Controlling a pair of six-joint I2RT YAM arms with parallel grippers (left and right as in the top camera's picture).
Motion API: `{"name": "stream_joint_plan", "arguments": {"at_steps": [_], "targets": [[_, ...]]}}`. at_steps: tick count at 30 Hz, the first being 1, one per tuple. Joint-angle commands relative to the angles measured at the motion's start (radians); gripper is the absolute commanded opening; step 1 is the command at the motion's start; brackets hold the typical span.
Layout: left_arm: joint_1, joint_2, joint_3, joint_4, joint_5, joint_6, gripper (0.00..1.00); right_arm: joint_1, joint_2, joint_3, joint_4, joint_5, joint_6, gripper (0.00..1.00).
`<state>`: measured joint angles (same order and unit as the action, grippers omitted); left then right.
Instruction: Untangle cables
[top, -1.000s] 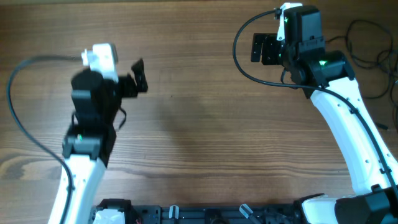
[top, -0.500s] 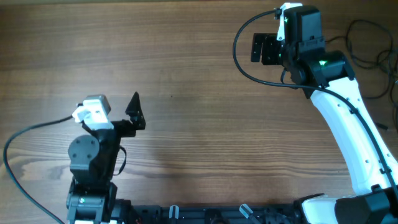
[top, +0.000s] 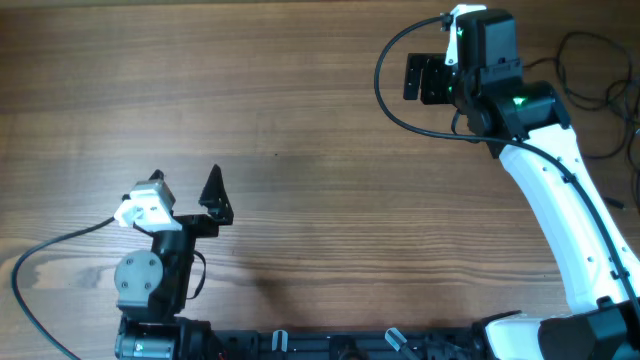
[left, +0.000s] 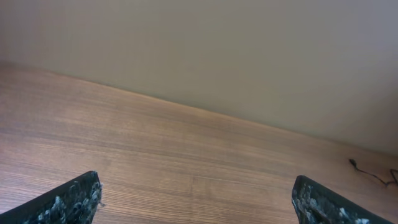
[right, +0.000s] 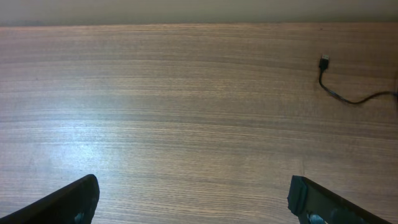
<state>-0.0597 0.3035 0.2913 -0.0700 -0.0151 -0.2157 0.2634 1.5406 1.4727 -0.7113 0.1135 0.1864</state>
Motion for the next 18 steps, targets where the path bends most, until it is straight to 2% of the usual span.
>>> {"name": "stream_joint_plan", "arguments": {"at_steps": [1,7,18], "targets": [[-0.001,-0.066,-0.043,0.000,-0.013,-0.010,1.00,0.006,-0.018,0.022,0.000,0.017,0.007,1.00],[0.002,-0.128,-0.094,-0.001,-0.013,-0.051,1.00,0.006,-0.018,0.022,0.000,0.017,0.007,1.00],[0.004,-0.236,-0.129,-0.002,-0.013,-0.055,1.00,0.006,-0.018,0.022,0.000,0.017,0.007,1.00]]}}
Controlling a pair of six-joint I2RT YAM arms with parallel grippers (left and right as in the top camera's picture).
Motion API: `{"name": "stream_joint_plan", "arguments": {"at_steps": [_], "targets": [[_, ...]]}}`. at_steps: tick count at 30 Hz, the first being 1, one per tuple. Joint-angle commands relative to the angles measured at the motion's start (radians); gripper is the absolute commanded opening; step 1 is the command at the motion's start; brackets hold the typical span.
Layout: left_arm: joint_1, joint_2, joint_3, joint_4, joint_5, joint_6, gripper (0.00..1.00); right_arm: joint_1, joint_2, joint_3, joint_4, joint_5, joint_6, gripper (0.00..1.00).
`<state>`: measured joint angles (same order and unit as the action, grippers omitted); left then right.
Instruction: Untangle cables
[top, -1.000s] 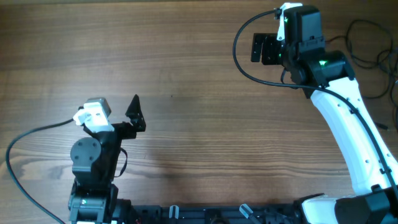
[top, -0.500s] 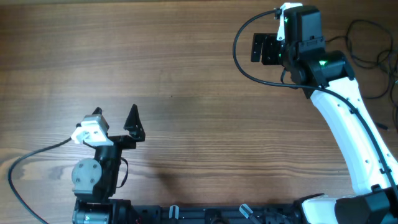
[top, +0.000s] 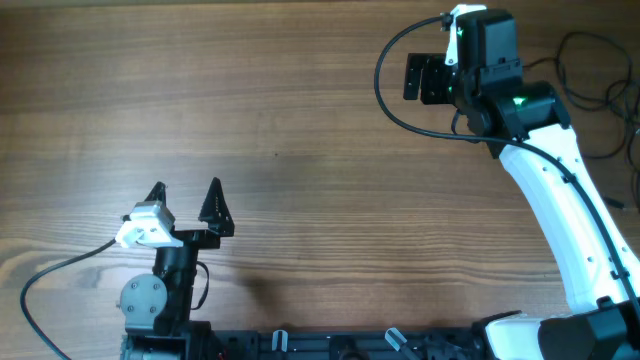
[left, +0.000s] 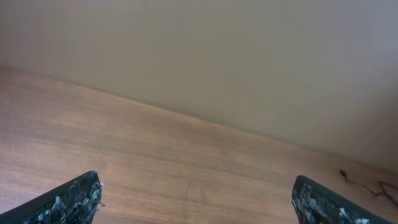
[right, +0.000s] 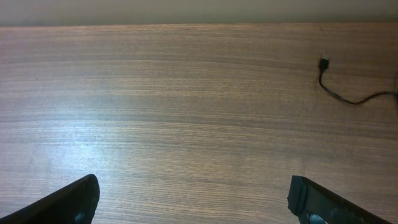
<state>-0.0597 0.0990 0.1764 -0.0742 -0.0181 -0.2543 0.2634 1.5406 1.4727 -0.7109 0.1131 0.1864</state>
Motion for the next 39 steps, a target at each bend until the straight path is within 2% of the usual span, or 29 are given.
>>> {"name": "stream_joint_plan", "arguments": {"at_steps": [1,9,20,31,39], "targets": [[0.004,-0.039,-0.014,0.001,-0.010,-0.016,1.00,0.006,-0.018,0.022,0.000,0.018,0.007,1.00],[0.006,-0.085,-0.015,-0.050,-0.010,-0.016,1.00,0.006,-0.018,0.022,0.000,0.018,0.008,1.00],[0.005,-0.096,-0.039,-0.047,-0.010,-0.024,1.00,0.006,-0.018,0.022,0.000,0.018,0.007,1.00],[0.008,-0.096,-0.163,0.133,-0.010,-0.069,1.00,0.006,-0.018,0.022,0.000,0.018,0.007,1.00],[0.008,-0.096,-0.170,0.107,-0.029,-0.068,1.00,0.006,-0.018,0.022,0.000,0.018,0.007,1.00]]}}
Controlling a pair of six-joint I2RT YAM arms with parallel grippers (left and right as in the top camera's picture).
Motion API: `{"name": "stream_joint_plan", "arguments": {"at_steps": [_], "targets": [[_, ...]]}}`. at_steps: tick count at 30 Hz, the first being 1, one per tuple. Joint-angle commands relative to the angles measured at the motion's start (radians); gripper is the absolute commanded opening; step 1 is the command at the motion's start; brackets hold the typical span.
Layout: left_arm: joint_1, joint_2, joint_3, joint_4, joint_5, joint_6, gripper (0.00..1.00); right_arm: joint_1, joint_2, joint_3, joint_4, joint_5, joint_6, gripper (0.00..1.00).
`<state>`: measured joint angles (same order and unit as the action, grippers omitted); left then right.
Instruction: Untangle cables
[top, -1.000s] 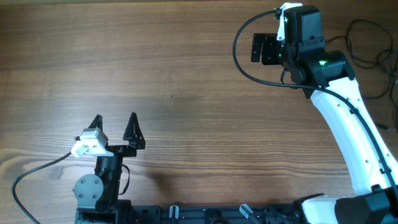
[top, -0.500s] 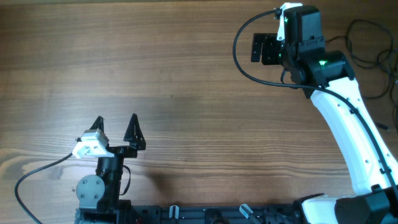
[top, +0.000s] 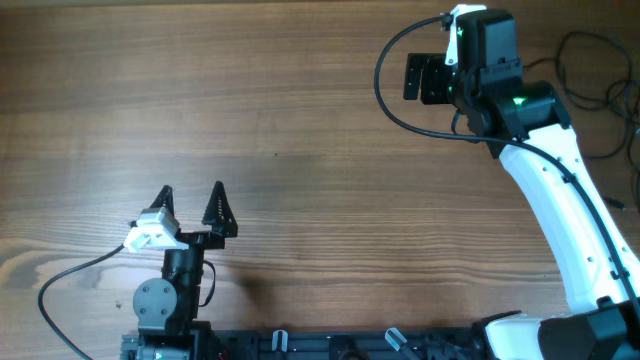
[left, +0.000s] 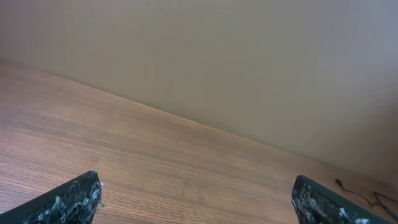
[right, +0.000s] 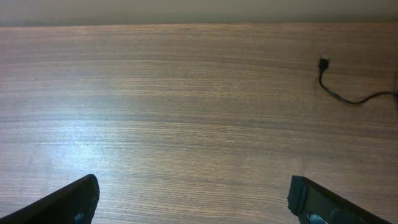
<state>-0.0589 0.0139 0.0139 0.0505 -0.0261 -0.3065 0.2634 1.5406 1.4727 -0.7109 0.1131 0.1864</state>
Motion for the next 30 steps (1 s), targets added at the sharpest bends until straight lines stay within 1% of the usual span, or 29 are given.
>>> {"name": "stream_joint_plan", "arguments": {"at_steps": [1,6,17,21,25,28,30], "targets": [[0.007,-0.011,-0.008,-0.034,-0.020,-0.016,1.00,0.006,-0.018,0.022,0.000,0.018,0.007,1.00],[0.007,-0.011,-0.008,-0.123,-0.019,-0.016,1.00,0.006,-0.018,0.022,0.000,0.018,0.007,1.00],[0.007,-0.011,-0.008,-0.124,-0.013,-0.011,1.00,0.006,-0.018,0.022,0.000,0.018,0.007,1.00],[0.007,-0.011,-0.008,-0.124,-0.009,0.036,1.00,0.006,-0.018,0.022,0.000,0.018,0.007,1.00],[0.007,-0.011,-0.008,-0.124,-0.010,0.044,1.00,0.006,-0.018,0.022,0.000,0.018,0.007,1.00],[0.007,-0.011,-0.008,-0.124,-0.009,0.093,1.00,0.006,-0.018,0.022,0.000,0.018,0.007,1.00],[0.007,-0.011,-0.008,-0.124,-0.009,0.103,1.00,0.006,-0.018,0.022,0.000,0.018,0.007,1.00]]}}
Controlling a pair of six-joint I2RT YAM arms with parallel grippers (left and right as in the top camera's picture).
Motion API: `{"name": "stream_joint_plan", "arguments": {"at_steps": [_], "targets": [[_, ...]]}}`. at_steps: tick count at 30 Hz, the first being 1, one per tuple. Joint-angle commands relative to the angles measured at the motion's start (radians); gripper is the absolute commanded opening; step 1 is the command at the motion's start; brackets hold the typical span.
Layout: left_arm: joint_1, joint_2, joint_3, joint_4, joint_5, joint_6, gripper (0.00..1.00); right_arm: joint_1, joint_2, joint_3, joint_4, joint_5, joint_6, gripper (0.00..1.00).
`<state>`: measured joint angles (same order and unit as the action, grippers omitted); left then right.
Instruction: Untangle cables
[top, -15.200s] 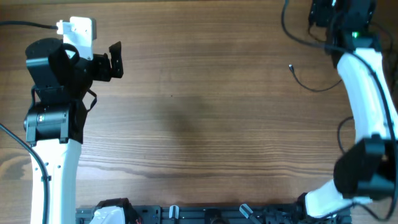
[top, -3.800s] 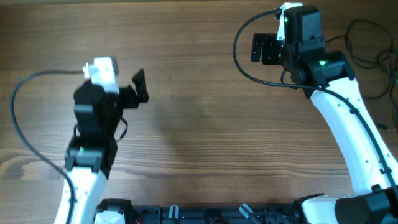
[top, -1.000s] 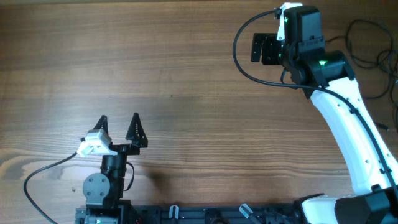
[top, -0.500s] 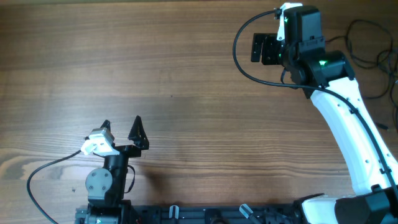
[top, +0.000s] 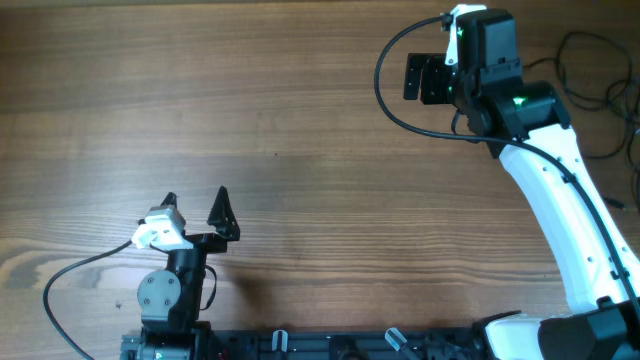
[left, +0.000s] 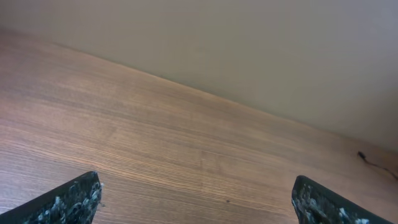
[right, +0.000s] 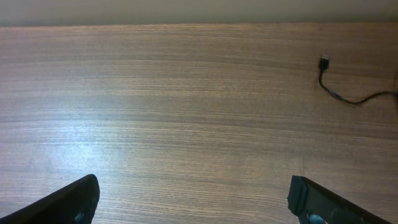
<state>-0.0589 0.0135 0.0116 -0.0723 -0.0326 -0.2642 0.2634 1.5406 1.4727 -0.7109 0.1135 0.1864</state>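
Observation:
Thin black cables (top: 588, 62) lie tangled at the far right edge of the table. One loose end with a small plug (right: 324, 62) shows in the right wrist view, at the upper right, far ahead of my fingers. My right gripper (top: 421, 78) hovers open at the back of the table, left of the cables, with nothing between its fingers (right: 68, 200). My left gripper (top: 195, 205) stands open and empty near the front left; a cable end (left: 364, 156) shows far off at that view's right edge.
The wooden table (top: 300, 130) is bare wood across the middle. A black camera lead (top: 385, 92) loops beside the right wrist, and another lead (top: 62, 285) loops at the front left by the left arm's base.
The left wrist has tipped down a little, so its view holds more table and less wall; its fingers sit slightly nearer the front edge. The right arm has not moved.
The left gripper stood open at the front left, angled to the right. It then sat squarer and a little further right, and the wrist tilted up, then down. The right gripper stayed open and still at the back throughout. The cables have not moved.

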Motion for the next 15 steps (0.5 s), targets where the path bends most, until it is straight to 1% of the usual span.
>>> {"name": "stream_joint_plan", "arguments": {"at_steps": [1,9,15], "targets": [[0.007,-0.010,-0.005,-0.002,-0.002,0.075,1.00,0.006,-0.018,0.022,0.000,0.017,0.007,1.00],[0.007,-0.010,-0.005,-0.001,-0.003,0.088,1.00,0.006,-0.018,0.022,0.000,0.017,0.007,1.00],[0.007,-0.010,-0.005,0.000,-0.003,0.214,1.00,0.006,-0.018,0.022,0.000,0.017,0.007,1.00]]}}
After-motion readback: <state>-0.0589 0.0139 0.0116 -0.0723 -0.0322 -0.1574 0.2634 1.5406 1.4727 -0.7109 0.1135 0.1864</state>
